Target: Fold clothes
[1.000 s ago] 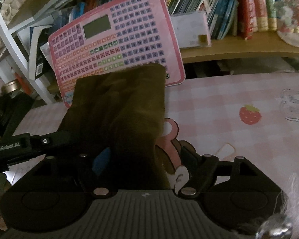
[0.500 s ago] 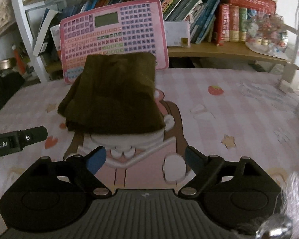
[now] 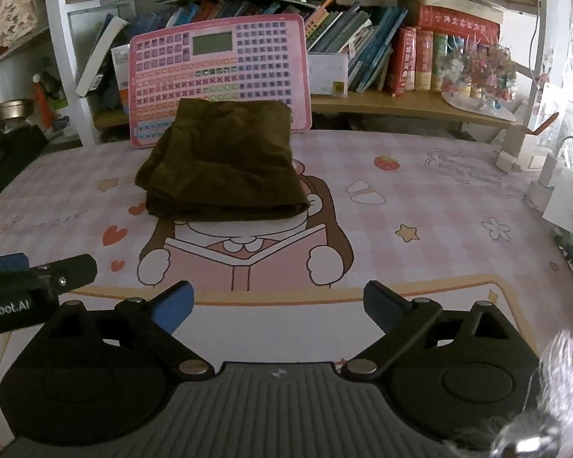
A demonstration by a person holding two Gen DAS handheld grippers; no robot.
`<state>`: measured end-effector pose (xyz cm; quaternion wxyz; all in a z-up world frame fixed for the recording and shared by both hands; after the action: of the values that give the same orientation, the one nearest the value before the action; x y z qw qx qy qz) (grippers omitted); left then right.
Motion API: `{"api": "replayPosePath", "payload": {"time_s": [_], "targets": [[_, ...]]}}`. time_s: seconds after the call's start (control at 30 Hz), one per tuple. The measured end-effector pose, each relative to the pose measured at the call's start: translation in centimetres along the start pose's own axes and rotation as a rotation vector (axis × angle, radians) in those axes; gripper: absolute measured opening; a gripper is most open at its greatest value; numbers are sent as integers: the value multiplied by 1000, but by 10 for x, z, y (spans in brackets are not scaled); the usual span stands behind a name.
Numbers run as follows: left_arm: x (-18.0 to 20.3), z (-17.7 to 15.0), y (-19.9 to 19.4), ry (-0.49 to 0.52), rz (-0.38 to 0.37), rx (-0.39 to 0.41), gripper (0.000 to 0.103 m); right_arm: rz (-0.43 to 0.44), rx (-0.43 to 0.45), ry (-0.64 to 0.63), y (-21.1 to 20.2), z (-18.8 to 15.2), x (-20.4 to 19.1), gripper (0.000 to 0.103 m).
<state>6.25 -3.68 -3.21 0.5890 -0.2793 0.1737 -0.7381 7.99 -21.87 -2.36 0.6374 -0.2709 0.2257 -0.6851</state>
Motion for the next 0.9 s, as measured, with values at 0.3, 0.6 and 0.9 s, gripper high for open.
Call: {"api": "replayPosePath", "payload": {"time_s": [0.3, 0.6, 0.9], "targets": [[0, -5, -9, 9, 17, -4, 100, -11, 16, -7, -13, -5, -4, 97], [-1, -7, -13, 14, 13, -5, 102, -23, 16, -6, -18, -7, -5, 97], [-2, -6, -12, 18, 21, -11, 102, -28, 19, -6, -19, -6, -6, 97]]}}
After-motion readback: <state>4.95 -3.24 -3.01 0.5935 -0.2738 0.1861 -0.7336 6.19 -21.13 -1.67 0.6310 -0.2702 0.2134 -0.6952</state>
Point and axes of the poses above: each gripper's, at about its wrist camera, not at the fingertips, and y roughly the way its jaws point, x to its right, z to its top, the point moved 4 cm from there along y, roughly the way its jaws point, and after that the axes turned 12 degrees about -z, right-handed, at the moved point
